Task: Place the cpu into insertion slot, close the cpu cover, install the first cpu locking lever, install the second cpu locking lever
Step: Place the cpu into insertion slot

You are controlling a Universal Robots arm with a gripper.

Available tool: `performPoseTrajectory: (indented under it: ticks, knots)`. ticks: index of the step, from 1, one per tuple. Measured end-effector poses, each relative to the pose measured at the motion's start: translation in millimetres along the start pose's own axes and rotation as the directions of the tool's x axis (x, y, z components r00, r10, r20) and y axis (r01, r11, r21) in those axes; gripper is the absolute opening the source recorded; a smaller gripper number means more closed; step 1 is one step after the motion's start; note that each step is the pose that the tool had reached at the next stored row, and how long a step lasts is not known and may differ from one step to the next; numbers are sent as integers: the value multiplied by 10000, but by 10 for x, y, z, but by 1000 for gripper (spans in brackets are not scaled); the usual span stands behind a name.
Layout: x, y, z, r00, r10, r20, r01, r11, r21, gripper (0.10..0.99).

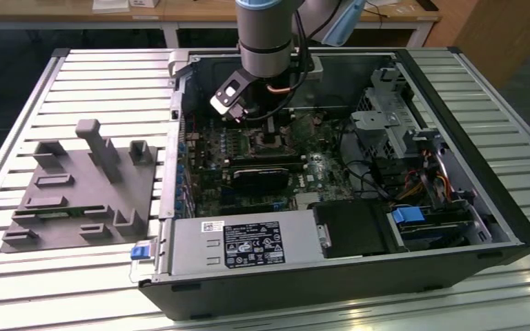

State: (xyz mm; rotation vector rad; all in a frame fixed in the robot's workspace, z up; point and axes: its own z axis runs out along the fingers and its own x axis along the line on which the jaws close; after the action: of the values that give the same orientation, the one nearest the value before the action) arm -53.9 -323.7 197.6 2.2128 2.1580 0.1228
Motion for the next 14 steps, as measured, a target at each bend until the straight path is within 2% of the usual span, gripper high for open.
performPoseTrajectory:
  ticks: [2,6,14]
  knots:
    - [4,4,-13,10000,1,-21,-1,10000,-17,106]
    - [3,8,-86,10000,0,-3,0,10000,-18,106]
    - [6,25,-277,10000,-2,-1,2,10000,-62,106]
